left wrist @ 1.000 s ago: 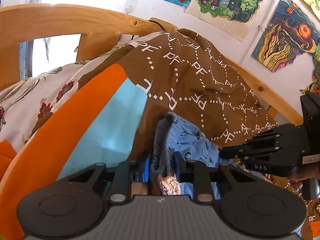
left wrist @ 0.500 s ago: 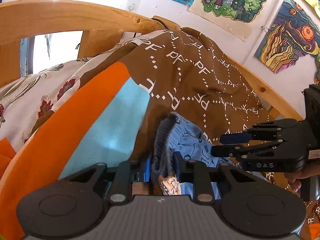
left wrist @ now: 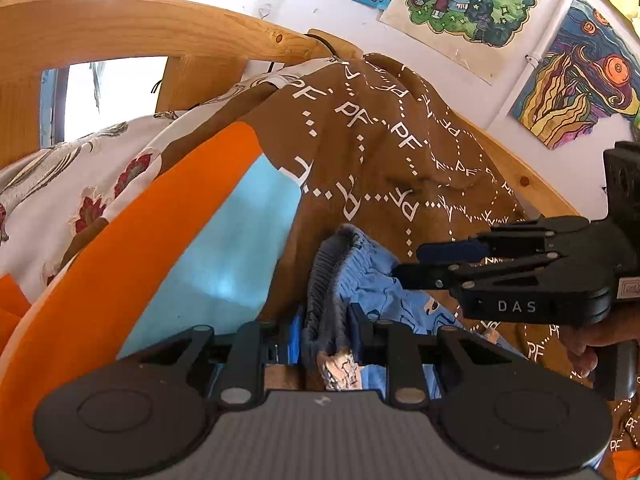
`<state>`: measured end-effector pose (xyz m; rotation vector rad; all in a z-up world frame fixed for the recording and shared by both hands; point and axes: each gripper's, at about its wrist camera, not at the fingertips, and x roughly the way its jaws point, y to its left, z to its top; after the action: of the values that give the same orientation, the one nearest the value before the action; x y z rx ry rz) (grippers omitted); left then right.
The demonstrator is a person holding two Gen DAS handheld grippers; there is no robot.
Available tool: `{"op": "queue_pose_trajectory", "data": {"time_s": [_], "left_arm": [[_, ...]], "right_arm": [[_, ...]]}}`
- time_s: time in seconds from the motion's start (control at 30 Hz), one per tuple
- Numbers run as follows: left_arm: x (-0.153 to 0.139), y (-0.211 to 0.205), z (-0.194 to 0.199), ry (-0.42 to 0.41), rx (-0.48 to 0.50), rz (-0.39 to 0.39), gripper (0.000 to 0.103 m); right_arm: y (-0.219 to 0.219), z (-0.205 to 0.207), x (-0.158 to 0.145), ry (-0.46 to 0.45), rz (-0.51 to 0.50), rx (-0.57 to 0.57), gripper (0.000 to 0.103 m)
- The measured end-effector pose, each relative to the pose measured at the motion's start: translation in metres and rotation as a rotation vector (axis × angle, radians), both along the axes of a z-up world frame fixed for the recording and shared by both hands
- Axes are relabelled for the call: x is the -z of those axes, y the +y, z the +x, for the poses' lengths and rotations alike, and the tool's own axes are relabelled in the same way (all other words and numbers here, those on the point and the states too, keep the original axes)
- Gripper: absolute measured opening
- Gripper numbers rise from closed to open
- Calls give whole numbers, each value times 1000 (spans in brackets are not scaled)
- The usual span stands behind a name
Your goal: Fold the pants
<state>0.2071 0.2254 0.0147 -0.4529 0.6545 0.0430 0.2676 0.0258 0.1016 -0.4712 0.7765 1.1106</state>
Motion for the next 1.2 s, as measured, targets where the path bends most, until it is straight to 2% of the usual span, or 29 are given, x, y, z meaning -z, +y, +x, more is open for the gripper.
{"op": "queue_pose_trajectory", "data": {"time_s": [0.17,0.23,0.33,0.43,0.53,0.6,0.67,0.77,0.83,0.97,1.1,1.2], "left_arm": [[0,-2,0,-3,4,21,28],[0,-2,0,-5,2,15,28],[-1,-1,0,-2,0,3,28],[0,2,-1,2,-2,-16,28],[0,4,-1,4,0,-44,31],[0,5,-2,-1,13,-63,42],[0,4,-2,-6,22,-75,48],[1,1,-3,-10,38,-59,51],[1,0,-4,-12,42,-60,53],[2,-4,-7,-17,32,-69,58],[3,-17,-12,-30,13,-1,57],[3,-25,-14,-36,5,53,52]], "right_arm": [[16,-2,5,-18,-31,-1,45],[20,-3,8,-45,-65,13,57],[10,-4,-2,-71,-63,37,66],[-10,-9,-12,-81,-74,74,76],[-44,-23,-20,-101,-124,104,80],[-64,-38,-24,-130,-181,124,82],[-90,-54,-28,-155,-200,153,85],[-127,-89,-30,-230,-170,214,95],[-149,-114,-24,-286,-140,295,98],[-180,-151,8,-319,-107,507,98],[-192,-170,46,-251,-104,670,98],[-190,-177,60,-220,-72,708,99]]}}
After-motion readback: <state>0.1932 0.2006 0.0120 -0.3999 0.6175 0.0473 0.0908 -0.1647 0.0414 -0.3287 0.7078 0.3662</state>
